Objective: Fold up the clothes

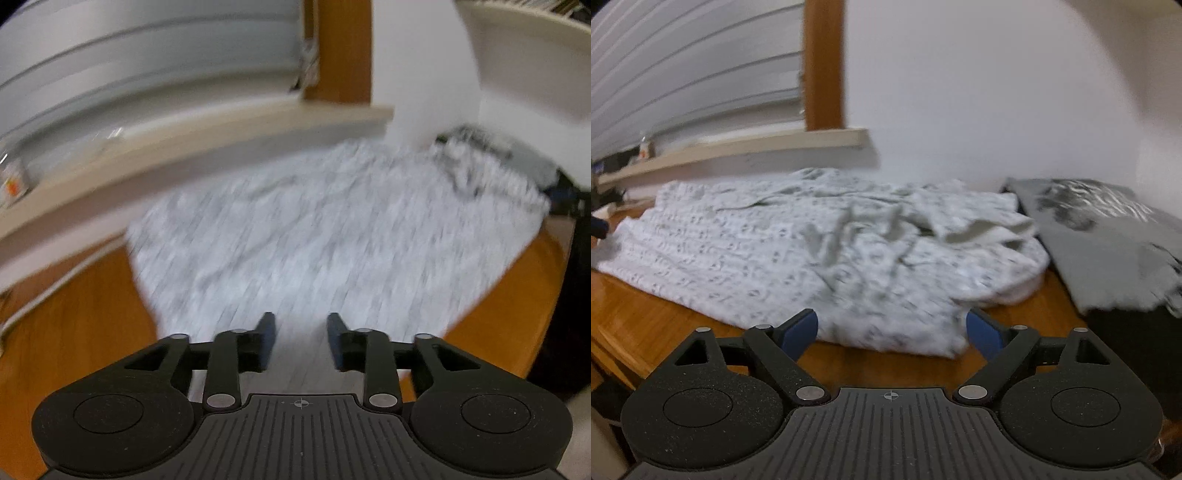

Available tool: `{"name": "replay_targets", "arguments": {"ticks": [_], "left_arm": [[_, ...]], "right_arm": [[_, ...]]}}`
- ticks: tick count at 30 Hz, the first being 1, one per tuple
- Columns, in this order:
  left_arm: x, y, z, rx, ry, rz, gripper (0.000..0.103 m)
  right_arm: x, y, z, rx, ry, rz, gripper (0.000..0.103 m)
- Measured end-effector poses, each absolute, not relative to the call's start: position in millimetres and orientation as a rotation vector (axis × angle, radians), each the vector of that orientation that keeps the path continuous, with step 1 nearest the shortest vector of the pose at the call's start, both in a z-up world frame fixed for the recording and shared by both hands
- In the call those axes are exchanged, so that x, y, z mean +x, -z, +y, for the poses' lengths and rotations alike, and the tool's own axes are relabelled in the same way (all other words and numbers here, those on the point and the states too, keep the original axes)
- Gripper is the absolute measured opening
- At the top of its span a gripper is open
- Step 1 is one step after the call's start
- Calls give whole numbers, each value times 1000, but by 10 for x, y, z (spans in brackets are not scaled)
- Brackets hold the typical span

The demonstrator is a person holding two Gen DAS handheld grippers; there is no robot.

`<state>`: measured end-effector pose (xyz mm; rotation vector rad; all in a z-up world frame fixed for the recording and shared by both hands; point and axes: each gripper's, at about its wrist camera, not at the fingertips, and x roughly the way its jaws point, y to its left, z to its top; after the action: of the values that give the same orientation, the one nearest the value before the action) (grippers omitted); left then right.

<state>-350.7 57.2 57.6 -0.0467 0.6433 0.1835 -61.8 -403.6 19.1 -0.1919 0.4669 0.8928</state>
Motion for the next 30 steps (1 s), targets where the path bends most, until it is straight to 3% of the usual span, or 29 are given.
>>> {"name": "replay_targets", "arguments": {"ticks": [4,13,15,16,17,19,21,25,30], "left_arm": [[-2959,-523,607,-93,-107,565,41],[-2454,-147,825,-200,-45,569,41],[-2461,-131,857,-212,-33,576,41],[-2466,-125,871,-217,-27,579,41],[-2469,-121,872,-217,-25,582,41],[-2474,-114,868,-212,-23,585,41],[-2477,-108,851,-201,-22,590,41],[-2512,-95,872,-213,-6,593,41],[-2618,-76,926,-235,29,608,41]], "right_arm": [[-609,-119,-4172,-137,-887,486,70],[-580,16,-4036,-206,-901,470,68],[-530,8,-4023,-223,-906,469,59],[-506,1,-4022,-229,-910,470,50],[-492,-16,-4027,-239,-909,466,32],[-528,-109,-4067,-288,-878,428,13],[-562,-221,-4126,-329,-836,385,1],[-565,-594,-4467,-287,-699,295,1],[-509,-490,-4550,-272,-697,350,1]]}}
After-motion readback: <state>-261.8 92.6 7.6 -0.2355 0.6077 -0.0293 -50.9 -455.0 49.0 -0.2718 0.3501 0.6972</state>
